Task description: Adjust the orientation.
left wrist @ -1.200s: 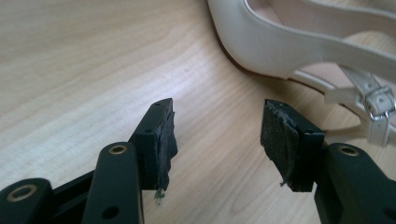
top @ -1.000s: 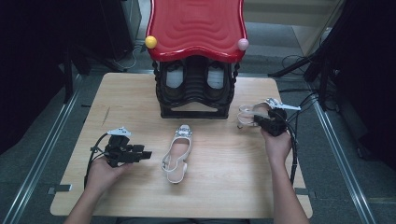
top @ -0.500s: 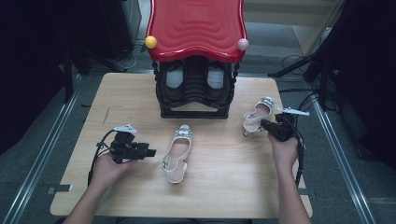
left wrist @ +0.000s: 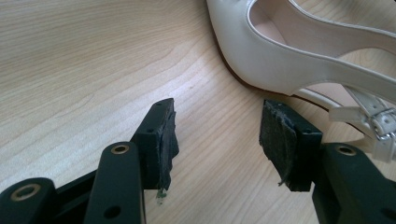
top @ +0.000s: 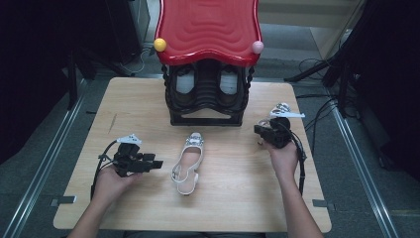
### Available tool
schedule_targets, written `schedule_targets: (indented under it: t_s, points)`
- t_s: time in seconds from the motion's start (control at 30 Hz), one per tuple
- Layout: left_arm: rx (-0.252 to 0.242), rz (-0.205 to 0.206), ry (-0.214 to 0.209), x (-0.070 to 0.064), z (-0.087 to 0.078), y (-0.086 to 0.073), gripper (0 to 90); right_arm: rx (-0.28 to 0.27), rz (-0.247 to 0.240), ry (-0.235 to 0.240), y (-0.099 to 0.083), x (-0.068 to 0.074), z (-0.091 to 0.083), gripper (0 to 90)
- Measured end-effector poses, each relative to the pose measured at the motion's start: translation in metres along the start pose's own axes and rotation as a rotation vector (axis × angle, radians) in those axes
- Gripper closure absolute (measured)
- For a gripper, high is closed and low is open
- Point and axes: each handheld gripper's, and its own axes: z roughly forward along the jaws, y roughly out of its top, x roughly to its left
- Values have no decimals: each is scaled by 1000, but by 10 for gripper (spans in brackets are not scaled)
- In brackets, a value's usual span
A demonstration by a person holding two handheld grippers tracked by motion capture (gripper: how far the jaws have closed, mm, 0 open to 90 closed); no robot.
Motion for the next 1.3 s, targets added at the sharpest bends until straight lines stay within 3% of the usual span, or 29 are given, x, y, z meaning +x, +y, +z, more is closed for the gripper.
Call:
schedule_targets:
  t_s: [0.17,0.47,0.97,1.3]
  points:
    - [-3,-10,9,0,-5,-6,455,38,-9,-2,0,1,16,900]
    - [-11,-21,18,3,-8,-11,451,49,2,8,1,-4,22,900]
    - [-5,-21,-5,1,4,-1,437,45,26,26,-8,-12,9,889]
    - [16,5,-18,-3,16,10,432,46,32,-1,-19,-20,-6,900]
